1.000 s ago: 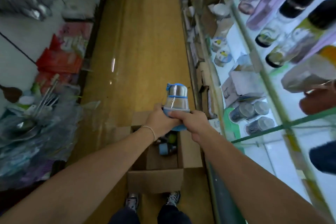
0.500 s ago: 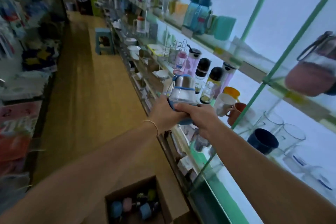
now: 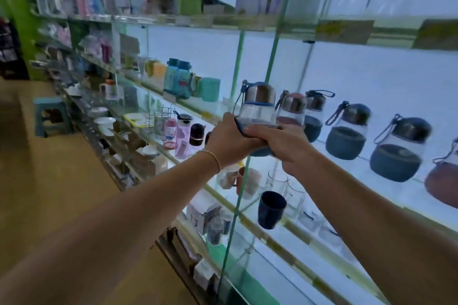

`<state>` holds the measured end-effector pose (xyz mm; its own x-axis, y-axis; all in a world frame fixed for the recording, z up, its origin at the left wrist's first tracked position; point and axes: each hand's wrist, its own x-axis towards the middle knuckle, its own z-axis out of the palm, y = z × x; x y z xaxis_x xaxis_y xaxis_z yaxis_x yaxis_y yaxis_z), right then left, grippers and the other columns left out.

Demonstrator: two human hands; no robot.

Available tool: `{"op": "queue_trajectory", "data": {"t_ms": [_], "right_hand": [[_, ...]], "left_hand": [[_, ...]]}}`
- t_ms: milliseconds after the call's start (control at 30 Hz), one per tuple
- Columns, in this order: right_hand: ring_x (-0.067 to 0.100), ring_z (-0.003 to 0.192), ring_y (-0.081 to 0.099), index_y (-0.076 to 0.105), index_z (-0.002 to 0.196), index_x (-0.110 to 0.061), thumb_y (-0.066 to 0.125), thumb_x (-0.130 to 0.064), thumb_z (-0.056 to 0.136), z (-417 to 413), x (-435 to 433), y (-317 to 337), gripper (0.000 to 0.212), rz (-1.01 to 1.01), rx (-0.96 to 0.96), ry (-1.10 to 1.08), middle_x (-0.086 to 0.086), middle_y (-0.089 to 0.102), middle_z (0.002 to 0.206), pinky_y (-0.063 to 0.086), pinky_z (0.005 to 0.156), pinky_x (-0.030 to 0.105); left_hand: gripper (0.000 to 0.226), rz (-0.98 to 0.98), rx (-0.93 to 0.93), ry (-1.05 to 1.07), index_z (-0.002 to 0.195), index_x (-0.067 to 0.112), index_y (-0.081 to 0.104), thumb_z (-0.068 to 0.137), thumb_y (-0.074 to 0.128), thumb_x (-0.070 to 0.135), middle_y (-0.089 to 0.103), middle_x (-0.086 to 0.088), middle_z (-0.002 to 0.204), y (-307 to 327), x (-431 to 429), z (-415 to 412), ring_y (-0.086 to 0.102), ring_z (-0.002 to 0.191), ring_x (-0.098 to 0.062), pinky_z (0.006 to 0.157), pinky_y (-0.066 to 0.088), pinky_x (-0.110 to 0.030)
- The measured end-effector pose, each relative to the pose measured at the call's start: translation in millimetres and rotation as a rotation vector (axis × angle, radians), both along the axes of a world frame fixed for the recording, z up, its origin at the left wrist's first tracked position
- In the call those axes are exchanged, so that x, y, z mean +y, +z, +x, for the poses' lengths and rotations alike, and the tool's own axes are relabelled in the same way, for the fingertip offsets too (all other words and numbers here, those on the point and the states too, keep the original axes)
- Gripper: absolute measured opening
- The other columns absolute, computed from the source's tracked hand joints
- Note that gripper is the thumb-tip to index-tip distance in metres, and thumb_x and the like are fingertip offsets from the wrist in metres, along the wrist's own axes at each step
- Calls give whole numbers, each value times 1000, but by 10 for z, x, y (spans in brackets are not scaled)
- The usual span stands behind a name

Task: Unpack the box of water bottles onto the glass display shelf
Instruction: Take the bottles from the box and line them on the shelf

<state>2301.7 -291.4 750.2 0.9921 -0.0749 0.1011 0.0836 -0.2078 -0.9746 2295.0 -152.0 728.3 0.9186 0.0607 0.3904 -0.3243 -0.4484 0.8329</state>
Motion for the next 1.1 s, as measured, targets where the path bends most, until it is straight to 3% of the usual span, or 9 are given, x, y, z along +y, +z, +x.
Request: {"op": "queue_trajectory", "data": {"t_ms": [167,367,500,600,700,767,867,967,1100], "right_hand": [[17,79,76,79,93,-14,95,-36,46,-81,-635,305,54,14,-35,-45,5,78,84,61,75,32],[9,54,59,76,91,-10,93,-37,58,-63,-1281,428,46,3,-27,-120,1,68,67,41,42,16],[18,76,72,76,90,-13,95,-40,52,-1,-1608,370,50,-7,-17,-125,5,76,82,59,64,30],[20,84,74,76,93,-13,96,-37,52,57,-1780,273,52,-1,-14,-123,4,78,84,61,78,33],[19,82,75,75,99,-11,96,-28,55,120,-1903,175,51,45,-3,-95,4,78,85,60,72,29],[18,82,74,72,102,-11,95,-24,58,163,-1962,114,51,52,3,-85,4,77,88,58,65,25],[21,88,73,68,106,-14,95,-26,56,243,-2011,39,58,34,16,-74,6,75,94,61,75,31],[20,90,69,66,98,-18,93,-24,62,302,-2010,-14,45,-5,36,-81,5,72,95,59,82,34],[18,89,70,70,111,-11,94,-30,59,392,-1998,-88,61,-53,35,-75,3,74,95,58,74,28]], "left_hand": [[61,17,-60,-37,104,12,48,65,84,42,58,5,91,272,-646,115,59,83,-11,64,48,-27],[68,17,-129,-134,113,23,54,57,86,45,65,15,92,372,-1301,263,63,84,1,67,52,-15],[73,71,-113,-85,103,26,60,45,79,66,71,12,89,303,-1622,384,67,85,-7,78,58,-31],[65,91,-86,-91,96,21,62,49,83,62,69,12,79,229,-1789,411,66,76,-2,63,52,-12],[56,88,-102,-87,94,23,59,56,87,51,66,14,78,139,-1910,441,63,74,1,58,45,-4],[56,93,-100,-109,94,27,60,54,87,55,69,12,82,76,-1977,478,67,79,-4,69,56,-18],[66,106,-72,-116,98,27,63,47,82,65,72,11,87,0,-2021,537,69,81,-6,76,60,-32],[74,126,-76,-96,105,26,58,48,81,66,71,11,92,-64,-2038,548,68,84,-6,79,60,-33],[75,144,-70,-71,111,21,46,57,85,54,66,8,100,-127,-2038,550,65,90,-12,82,55,-30]]}}
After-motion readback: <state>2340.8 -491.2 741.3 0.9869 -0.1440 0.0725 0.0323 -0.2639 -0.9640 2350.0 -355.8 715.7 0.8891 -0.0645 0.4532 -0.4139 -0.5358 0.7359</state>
